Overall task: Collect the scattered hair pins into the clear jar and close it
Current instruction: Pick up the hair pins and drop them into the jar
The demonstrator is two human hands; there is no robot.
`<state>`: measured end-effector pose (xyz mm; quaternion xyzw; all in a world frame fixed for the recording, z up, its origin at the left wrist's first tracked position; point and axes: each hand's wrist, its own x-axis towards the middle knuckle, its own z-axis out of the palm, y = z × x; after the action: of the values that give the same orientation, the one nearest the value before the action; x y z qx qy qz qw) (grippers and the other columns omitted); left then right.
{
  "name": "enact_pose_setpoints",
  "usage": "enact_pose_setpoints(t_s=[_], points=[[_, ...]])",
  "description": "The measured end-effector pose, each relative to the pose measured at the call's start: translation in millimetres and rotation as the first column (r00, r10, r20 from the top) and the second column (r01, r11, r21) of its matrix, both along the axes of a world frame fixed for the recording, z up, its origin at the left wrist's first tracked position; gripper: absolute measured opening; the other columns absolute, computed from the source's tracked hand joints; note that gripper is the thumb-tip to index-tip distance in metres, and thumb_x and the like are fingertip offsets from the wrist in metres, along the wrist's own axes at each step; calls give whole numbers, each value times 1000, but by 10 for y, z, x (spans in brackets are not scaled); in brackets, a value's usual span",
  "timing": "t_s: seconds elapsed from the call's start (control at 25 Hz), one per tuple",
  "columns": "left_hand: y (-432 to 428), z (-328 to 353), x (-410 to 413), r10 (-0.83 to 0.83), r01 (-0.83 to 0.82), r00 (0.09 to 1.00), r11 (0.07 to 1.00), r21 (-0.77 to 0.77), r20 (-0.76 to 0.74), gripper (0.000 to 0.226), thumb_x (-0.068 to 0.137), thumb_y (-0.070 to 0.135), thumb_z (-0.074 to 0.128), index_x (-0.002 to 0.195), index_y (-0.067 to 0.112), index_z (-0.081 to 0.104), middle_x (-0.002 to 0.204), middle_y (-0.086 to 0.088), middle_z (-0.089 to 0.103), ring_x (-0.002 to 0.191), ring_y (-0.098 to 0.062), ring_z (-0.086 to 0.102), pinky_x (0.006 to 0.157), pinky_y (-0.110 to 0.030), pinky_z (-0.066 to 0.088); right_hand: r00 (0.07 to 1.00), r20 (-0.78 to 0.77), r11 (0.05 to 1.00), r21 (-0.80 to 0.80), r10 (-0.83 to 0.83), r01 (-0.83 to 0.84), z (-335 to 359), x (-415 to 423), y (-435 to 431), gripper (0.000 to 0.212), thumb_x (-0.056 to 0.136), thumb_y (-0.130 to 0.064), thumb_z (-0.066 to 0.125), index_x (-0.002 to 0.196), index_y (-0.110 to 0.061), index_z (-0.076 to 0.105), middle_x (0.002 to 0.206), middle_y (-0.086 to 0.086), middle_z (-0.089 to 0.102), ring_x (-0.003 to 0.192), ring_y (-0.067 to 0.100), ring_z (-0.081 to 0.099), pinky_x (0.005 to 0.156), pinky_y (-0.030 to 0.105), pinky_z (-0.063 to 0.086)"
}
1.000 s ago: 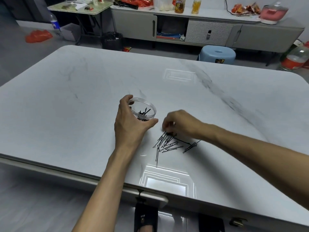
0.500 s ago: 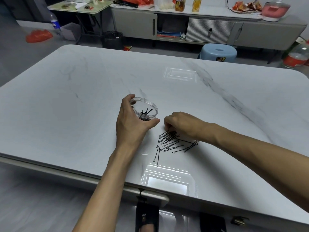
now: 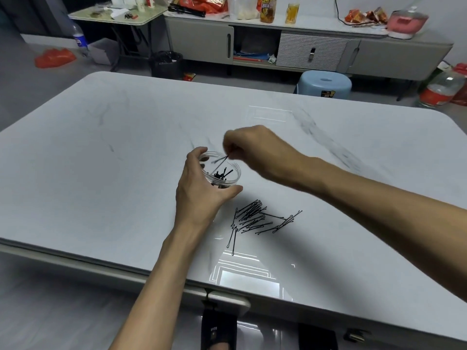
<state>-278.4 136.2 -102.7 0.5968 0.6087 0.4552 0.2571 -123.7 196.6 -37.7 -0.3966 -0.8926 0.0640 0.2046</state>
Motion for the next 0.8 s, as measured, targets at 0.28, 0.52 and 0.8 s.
enact_pose_setpoints(t_s=[0.28, 0.52, 0.8], points=[[-8, 15, -40, 20, -20, 1000, 1000, 15, 7, 95, 55, 34, 90, 134, 27, 39, 126, 12, 52, 110, -8, 51, 88, -24, 43, 943, -250, 936, -326, -221, 133, -250, 228, -18, 9, 80, -7, 73, 88, -13, 74, 82, 0, 74, 72, 4, 62, 68, 5, 42], [-7, 19, -33, 15, -15, 1000, 1000, 17, 17, 94, 56, 33, 89, 135, 27, 39, 127, 13, 52, 111, -9, 51, 90, -25, 43, 974, 167, 896, -390, -155, 210, -842, 287, -248, 11, 82, -13, 71, 92, -16, 71, 90, -1, 68, 87, 18, 63, 77, 31, 50], [-6, 21, -4, 10, -11, 1000, 1000, 16, 14, 94, 57, 32, 89, 135, 26, 39, 128, 12, 51, 112, -8, 50, 89, -24, 42, 844, 532, 993, -115, 67, -6, -817, 269, -329, 21, 94, -3, 36, 107, -4, 53, 104, 12, 55, 93, 30, 52, 77, 40, 45]])
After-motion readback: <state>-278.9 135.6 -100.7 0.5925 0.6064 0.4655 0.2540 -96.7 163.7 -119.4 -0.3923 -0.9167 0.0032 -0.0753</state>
